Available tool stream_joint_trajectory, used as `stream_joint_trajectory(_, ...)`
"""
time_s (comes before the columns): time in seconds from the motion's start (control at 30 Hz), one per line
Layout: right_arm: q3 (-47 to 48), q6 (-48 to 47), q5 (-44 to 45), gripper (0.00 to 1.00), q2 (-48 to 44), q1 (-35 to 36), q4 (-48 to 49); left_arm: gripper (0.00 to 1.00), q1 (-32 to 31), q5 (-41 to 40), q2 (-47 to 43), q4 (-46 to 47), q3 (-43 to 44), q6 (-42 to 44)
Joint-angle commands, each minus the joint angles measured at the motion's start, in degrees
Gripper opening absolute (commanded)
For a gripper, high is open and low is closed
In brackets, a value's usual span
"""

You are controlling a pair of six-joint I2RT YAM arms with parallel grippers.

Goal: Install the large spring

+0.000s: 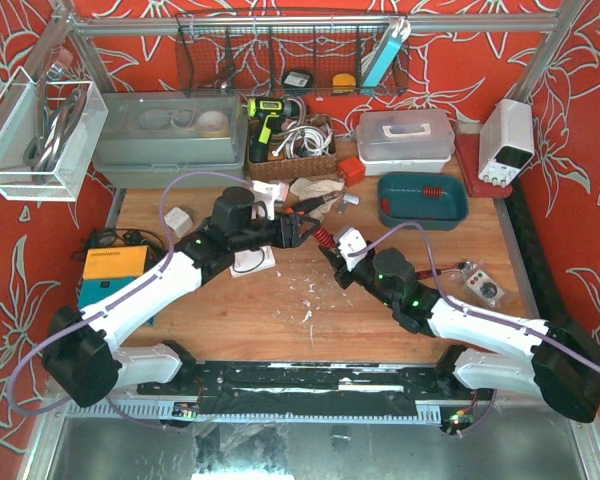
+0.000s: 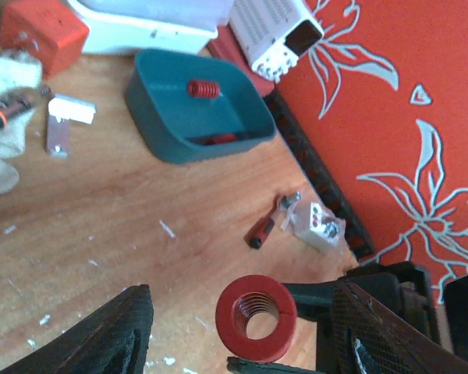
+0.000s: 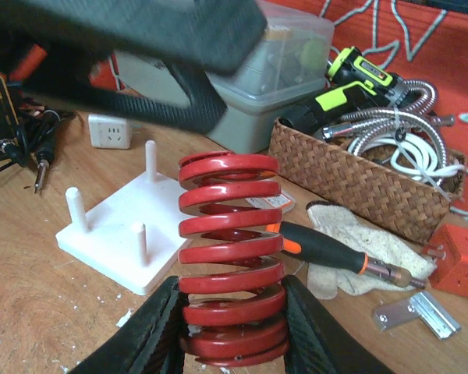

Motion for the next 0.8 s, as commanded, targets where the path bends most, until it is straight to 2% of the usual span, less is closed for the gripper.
stream_joint_trajectory(0.0,-0.29,-3.04,2.10,0.00,-0.04,1.10,4.69,0.64,0.08,6.68,1.46,0.09,0.53,-0.37)
stream_joint_trajectory(0.27,-0.11,-3.45,0.73,0.00,0.87,1.88,5.02,0.59,0.08,11.42,2.43,3.86,-1.29,-2.89)
stream_joint_trajectory(0.77,0.19,-3.91,0.54,0.00,2.10,2.62,5.51,0.53,0.08,14.10,5.26,5.14,-1.73,-3.96)
